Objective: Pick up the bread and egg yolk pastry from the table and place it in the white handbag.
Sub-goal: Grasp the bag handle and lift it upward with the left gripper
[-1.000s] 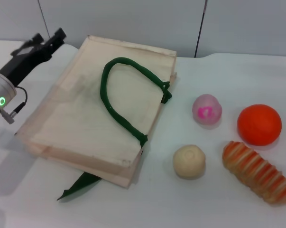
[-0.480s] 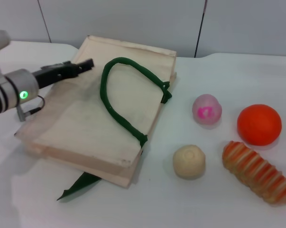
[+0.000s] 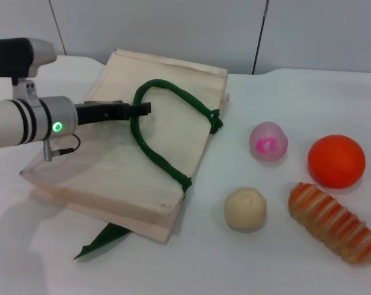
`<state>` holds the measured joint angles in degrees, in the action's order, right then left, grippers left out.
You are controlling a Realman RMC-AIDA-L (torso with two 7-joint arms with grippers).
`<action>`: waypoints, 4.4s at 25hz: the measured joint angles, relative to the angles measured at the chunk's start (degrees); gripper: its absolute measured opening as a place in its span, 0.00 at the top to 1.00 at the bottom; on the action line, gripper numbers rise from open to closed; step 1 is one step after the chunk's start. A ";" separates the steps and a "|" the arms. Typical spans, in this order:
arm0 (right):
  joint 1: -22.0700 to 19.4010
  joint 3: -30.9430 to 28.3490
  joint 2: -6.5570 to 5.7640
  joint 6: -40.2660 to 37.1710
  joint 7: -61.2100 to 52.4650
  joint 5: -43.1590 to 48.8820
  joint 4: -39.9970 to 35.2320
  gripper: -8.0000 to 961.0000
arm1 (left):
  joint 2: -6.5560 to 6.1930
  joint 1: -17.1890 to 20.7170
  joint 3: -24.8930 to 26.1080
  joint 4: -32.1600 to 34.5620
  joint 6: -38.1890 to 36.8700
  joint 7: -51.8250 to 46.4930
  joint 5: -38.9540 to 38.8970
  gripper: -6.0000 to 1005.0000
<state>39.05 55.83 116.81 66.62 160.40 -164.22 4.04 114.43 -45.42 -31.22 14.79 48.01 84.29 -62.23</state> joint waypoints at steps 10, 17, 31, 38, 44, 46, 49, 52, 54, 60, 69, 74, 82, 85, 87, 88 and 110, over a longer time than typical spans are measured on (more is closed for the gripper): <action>0.18 -0.02 0.00 0.00 0.00 0.03 0.00 0.08 | -0.77 -1.72 -1.00 0.26 1.03 -7.72 8.54 0.16; 0.28 0.14 0.00 0.12 -0.78 0.04 0.00 0.08 | -1.69 -2.93 -1.04 0.39 3.75 -10.64 11.77 0.16; 0.46 0.23 0.00 0.52 -1.30 0.04 -0.07 0.08 | -3.40 -4.83 -1.04 0.64 4.76 -20.79 16.90 0.20; 0.52 0.67 0.00 1.39 -3.05 0.04 -0.36 0.08 | -3.78 -5.71 -1.04 0.67 3.66 -25.56 19.82 0.56; 0.51 0.83 0.00 2.36 -3.07 0.04 -0.26 0.08 | -3.87 -5.89 -1.04 0.68 2.32 -26.56 19.89 0.75; 0.50 0.84 0.00 2.37 -3.08 0.16 -0.26 0.08 | -3.87 -6.00 -1.04 0.62 1.39 -26.74 19.89 0.77; 0.50 0.86 0.00 2.38 -3.08 0.72 -0.22 0.08 | -3.87 -6.19 -1.04 0.48 0.80 -26.70 19.74 0.80; 0.49 0.86 0.00 2.38 -3.08 0.73 -0.13 0.08 | -3.86 -6.30 -1.04 0.49 0.86 -26.59 19.60 0.83; 0.37 0.86 0.00 2.38 -3.08 0.74 -0.04 0.08 | -3.86 -6.60 -1.01 0.69 3.08 -26.77 19.55 0.85; 0.19 0.86 0.00 2.38 -3.08 0.74 -0.20 0.08 | -3.89 -7.00 -0.74 1.38 6.66 -27.09 19.53 0.80; 0.46 0.82 0.00 2.81 -3.06 0.74 -0.17 0.08 | -4.10 -7.80 -1.02 1.16 6.83 -32.13 23.71 0.47; 0.57 0.85 0.00 2.82 -3.07 0.74 -0.24 0.08 | -4.15 -8.93 -1.08 0.85 6.16 -32.17 24.98 0.44; 1.57 0.86 0.00 2.91 -3.07 0.97 -0.04 0.08 | -4.36 -11.68 -1.14 -1.30 4.71 -33.00 29.33 0.45; 1.72 0.77 0.00 3.00 -3.11 1.37 0.00 0.09 | -4.64 -12.24 -1.56 -2.30 3.99 -33.86 30.22 0.45; 1.73 0.71 0.00 3.08 -3.45 1.46 0.00 0.09 | -4.66 -12.38 -2.54 -2.46 3.84 -34.75 30.54 0.45; 1.73 0.72 0.00 3.10 -3.62 1.46 0.00 0.09 | -4.66 -12.40 -3.20 -2.53 3.78 -35.18 30.59 0.45; 1.92 0.96 0.02 8.17 -4.31 2.32 1.49 0.10 | -4.95 -12.04 -4.91 -2.99 -1.44 -39.61 33.13 0.78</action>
<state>40.97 56.80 116.83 74.78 156.09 -161.90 5.53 109.48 -57.46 -36.12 11.80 46.57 44.68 -29.10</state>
